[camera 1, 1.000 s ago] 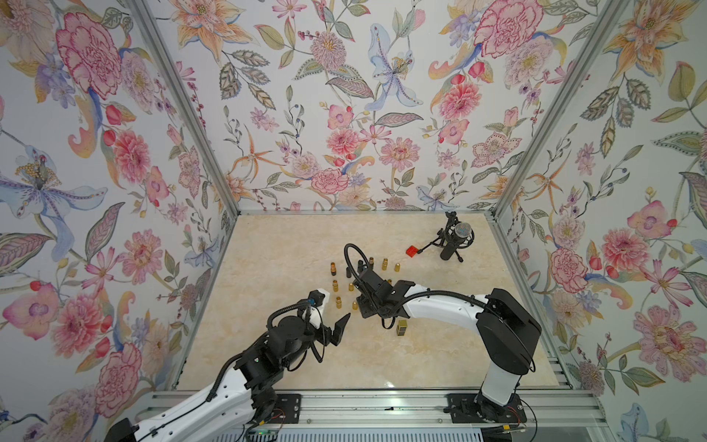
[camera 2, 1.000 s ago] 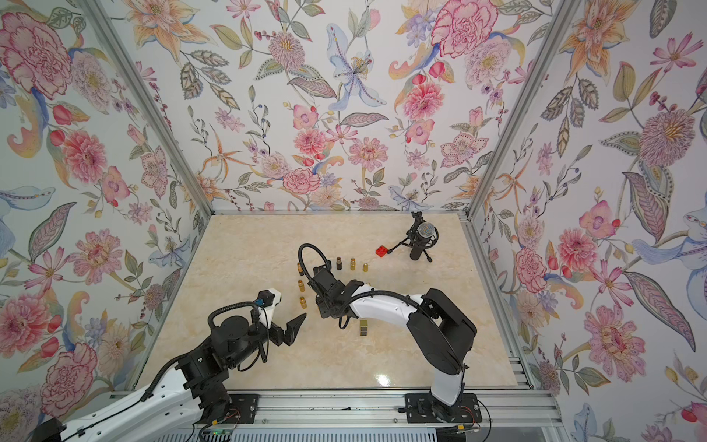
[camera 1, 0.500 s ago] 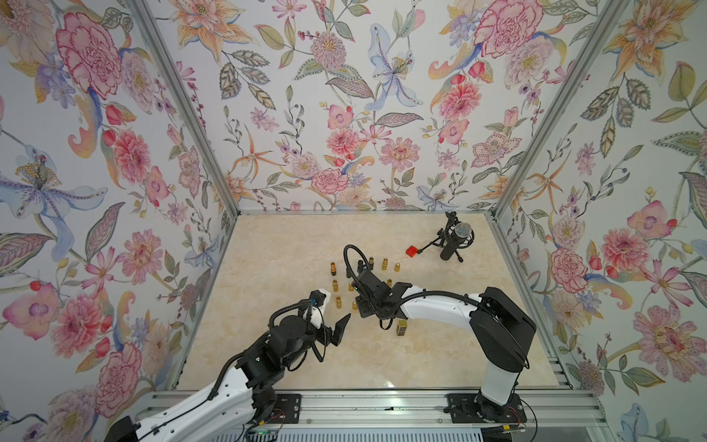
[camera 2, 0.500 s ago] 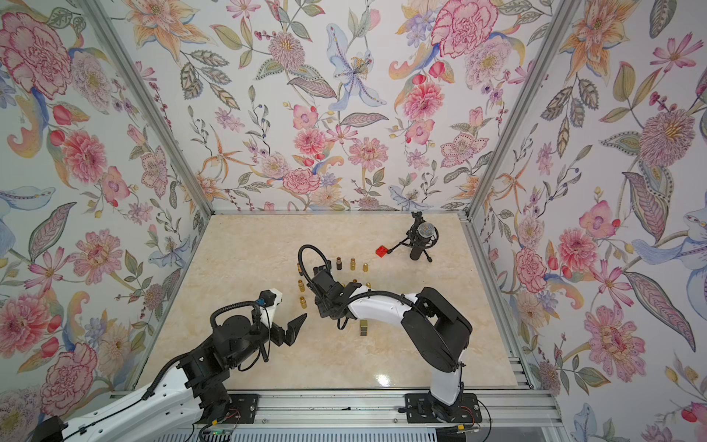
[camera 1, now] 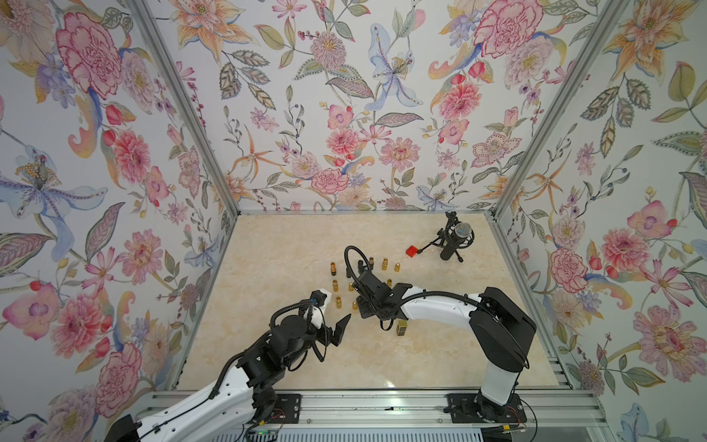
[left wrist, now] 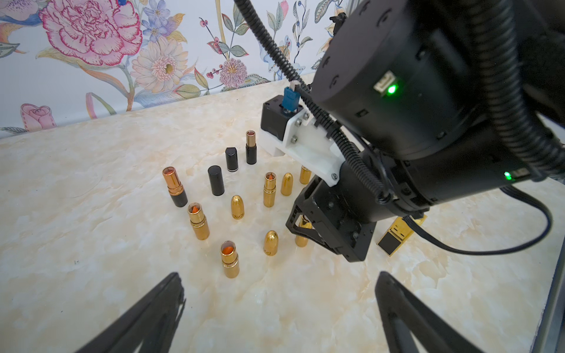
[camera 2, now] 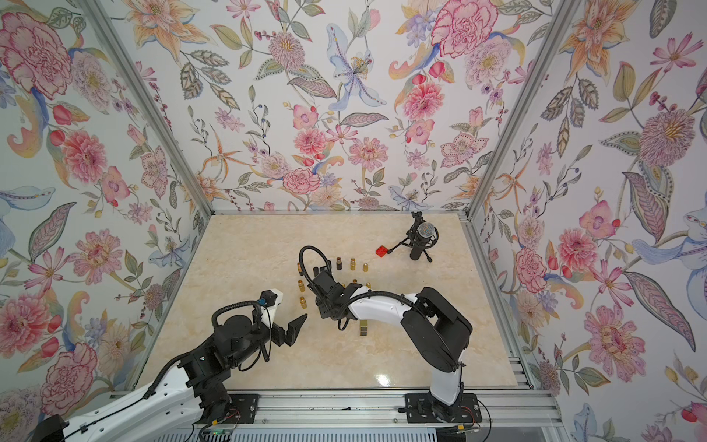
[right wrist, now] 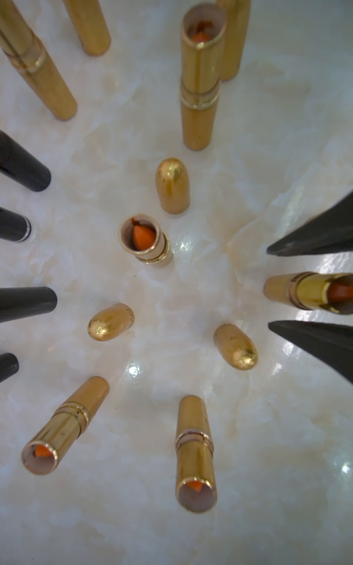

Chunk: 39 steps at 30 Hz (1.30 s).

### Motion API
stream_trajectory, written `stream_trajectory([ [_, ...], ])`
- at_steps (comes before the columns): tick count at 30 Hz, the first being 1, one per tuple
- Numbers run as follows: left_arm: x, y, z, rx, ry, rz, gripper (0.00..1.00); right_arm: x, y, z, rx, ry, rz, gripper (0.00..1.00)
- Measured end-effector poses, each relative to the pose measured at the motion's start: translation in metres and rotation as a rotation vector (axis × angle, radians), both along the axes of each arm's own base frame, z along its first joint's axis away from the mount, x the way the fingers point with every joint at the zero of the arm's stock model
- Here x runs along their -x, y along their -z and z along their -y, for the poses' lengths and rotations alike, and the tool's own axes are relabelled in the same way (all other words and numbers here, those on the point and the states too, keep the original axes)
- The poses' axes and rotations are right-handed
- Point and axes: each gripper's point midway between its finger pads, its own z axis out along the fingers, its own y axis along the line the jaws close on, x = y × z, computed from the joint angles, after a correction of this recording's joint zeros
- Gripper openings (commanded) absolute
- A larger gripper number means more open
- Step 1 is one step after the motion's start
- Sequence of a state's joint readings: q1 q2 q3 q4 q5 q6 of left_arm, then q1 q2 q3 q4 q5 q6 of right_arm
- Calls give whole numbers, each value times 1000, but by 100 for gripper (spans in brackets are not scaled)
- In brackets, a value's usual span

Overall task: Open the lipstick cap
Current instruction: Place the lipstick at the center of the board, then pick up the lipstick at the center of the board.

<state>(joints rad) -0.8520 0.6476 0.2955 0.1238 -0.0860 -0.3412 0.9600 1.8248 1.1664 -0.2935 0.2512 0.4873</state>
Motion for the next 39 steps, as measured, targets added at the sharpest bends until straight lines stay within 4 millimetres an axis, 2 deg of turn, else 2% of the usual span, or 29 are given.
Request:
stream_trajectory([
  [2, 0, 0, 0, -1, 0, 0, 99, 1, -7, 1, -13, 1, 7, 45],
  [4, 0, 1, 0, -7, 1, -1, 99, 4, -22, 4, -42, 5, 16, 48],
  [8, -2, 2, 4, -28, 9, -1, 99, 6, -69, 12, -128, 23, 54, 51],
  [12, -6, -2, 11, -37, 27, 14, 99, 9, -110, 33, -189, 60, 78, 54],
  [16, -10, -1, 22, -45, 58, 19, 99, 18, -124, 58, -187, 99, 54, 55],
  [20, -13, 3, 32, -53, 85, 26, 99, 35, -117, 78, -146, 121, -9, 57],
  [27, -10, 6, 55, -56, 154, 57, 99, 68, -80, 103, -73, 149, -147, 60],
  [33, -4, 15, 70, -83, 202, 59, 99, 83, -57, 104, -40, 146, -216, 60],
  [39, 0, 21, 76, -104, 225, 58, 99, 84, -37, 102, 0, 160, -255, 55],
])
